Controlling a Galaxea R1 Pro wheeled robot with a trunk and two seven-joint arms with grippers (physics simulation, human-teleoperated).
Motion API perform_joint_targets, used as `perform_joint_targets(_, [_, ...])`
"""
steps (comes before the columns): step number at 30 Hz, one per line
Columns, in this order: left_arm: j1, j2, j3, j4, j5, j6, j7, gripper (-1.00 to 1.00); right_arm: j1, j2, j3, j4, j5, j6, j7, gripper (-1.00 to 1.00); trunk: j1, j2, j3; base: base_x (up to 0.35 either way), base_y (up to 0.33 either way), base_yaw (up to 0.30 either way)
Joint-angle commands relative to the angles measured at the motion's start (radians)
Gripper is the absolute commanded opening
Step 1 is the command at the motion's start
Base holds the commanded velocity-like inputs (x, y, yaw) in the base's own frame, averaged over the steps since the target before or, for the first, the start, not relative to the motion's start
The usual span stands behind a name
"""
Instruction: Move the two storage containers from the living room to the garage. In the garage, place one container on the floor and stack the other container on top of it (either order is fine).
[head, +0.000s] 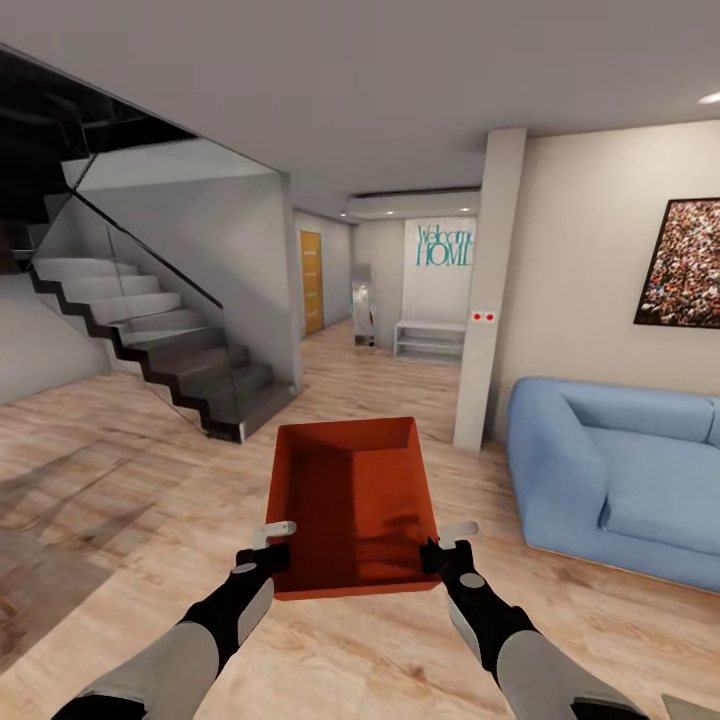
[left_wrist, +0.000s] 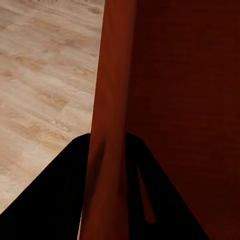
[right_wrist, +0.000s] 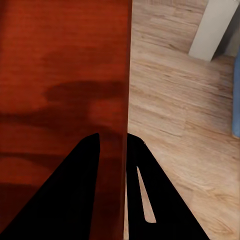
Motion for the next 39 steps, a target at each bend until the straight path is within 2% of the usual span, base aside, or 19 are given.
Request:
perform_joint_targets(1, [0.0,0.008,0.014,0.0,0.004,0.004,0.077,-1.0,-0.001,0.001,-0.021,-0.002,-0.08,-0.003,0.007,-1.0,0.001,0.0,0.0,0.322,0.0,0.0])
perform_joint_targets(8, [0.0,0.008,0.014,0.0,0.004,0.004,0.077,-1.0,-0.001,0.001,-0.021,-0.002,-0.08,-0.003,0.006,-1.0,0.001,0.0,0.0,0.322,0.0,0.0])
perform_joint_targets(14, [0.0,0.008,0.013,0.0,0.043,0.004,0.077,-1.0,-0.001,0.001,-0.021,-0.002,-0.08,-0.002,0.005,-1.0,0.001,0.0,0.0,0.322,0.0,0.0])
perform_joint_targets(15, [0.0,0.009,0.013,0.001,0.06,0.004,0.077,-1.0,-0.001,0.001,-0.021,-0.003,-0.079,-0.003,0.006,-1.0,0.001,0.0,0.0,0.322,0.0,0.0])
perform_joint_targets(39, [0.0,0.009,0.012,0.003,0.062,0.005,0.077,-1.0,-0.001,-0.001,-0.021,-0.002,-0.079,-0.003,0.006,-1.0,0.001,0.0,0.0,0.322,0.0,0.0])
